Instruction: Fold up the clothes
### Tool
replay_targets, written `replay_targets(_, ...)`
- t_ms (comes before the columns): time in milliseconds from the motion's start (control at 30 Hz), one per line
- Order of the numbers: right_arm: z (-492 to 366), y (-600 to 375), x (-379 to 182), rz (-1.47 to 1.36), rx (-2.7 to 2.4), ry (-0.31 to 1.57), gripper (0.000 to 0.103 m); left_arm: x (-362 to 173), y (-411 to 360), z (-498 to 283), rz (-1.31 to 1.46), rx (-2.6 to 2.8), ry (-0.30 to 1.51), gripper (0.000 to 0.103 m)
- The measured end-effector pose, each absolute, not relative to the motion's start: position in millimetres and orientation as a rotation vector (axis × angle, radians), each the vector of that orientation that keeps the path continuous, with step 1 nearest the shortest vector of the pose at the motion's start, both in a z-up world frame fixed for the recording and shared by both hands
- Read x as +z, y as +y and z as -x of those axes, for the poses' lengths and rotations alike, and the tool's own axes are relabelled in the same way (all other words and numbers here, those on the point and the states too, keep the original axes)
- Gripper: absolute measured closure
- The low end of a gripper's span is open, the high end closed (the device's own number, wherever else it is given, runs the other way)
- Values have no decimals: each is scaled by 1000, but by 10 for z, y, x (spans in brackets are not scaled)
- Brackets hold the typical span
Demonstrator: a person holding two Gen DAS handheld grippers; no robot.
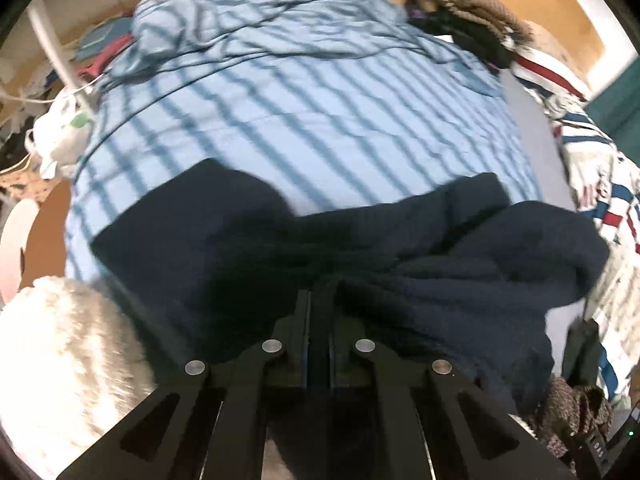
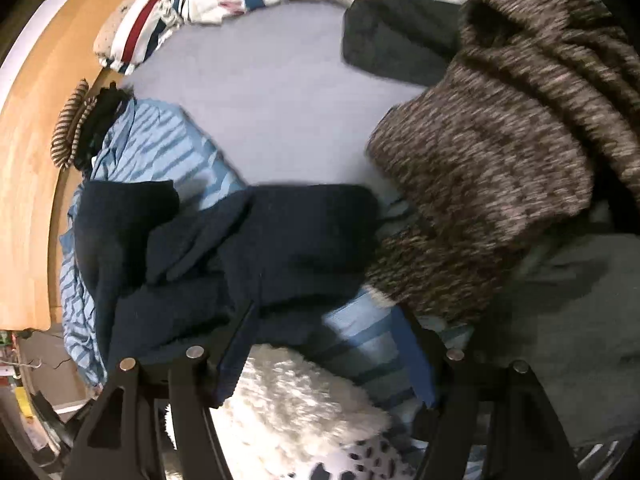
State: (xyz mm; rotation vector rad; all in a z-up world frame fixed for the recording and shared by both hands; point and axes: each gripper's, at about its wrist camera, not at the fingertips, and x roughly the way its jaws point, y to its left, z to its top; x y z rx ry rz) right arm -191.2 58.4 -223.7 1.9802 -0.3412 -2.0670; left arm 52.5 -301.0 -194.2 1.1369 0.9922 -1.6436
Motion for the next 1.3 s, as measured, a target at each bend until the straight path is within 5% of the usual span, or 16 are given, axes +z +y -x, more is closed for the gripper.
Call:
replay_targets(233,1864,-19,-2160,-1856,-1979,-213,31,-1985,-3105,-724,-1173,-1582,961,96)
replay_targets(367,1789,-519,-2059,-1752,-1929,-66,31,-1952,-3108,-755,-1186,-1650,1156,95)
replay_targets(400,1769,-629,-2049,-1737,-1918,-30,31,-1907,-3124,-770,-1178,-1677,1220,92)
replay_targets(533,1727,-1006,-2017,-1686,-1866,37,31,-1521,-3215,-829,-1020,-1845,1360,32)
replay_targets(667,1729,-1318,-1912,-1621,-1866,94,24,-1278,-3265,-626,-968,-1979,1228,30)
replay_targets(900,1799,-1884,-2161,-1721,-1724,16,23,-1752,-3271,-502,-1143,-1789,1146,30)
replay_targets(933,1789,-1973,-2231,-1738,-1710,33,32,-1807,-3296,-584,-1132,-1767,1180,30)
replay_targets(967,1776,-2039,-2283,-1742,-1706,59,75,-1848,-3332,-697,-1113,-1731,1213,30)
replay_targets(1000,1756,-2058,-2298,-1719,-1725,104,91,-1888,-3367,-810,-1094,-1694,1245,30)
replay_targets(1300,2138,-422,-1250,-1403,-2256,-117,94,-2031,-3496,-1232,-890,-1557,1539,30)
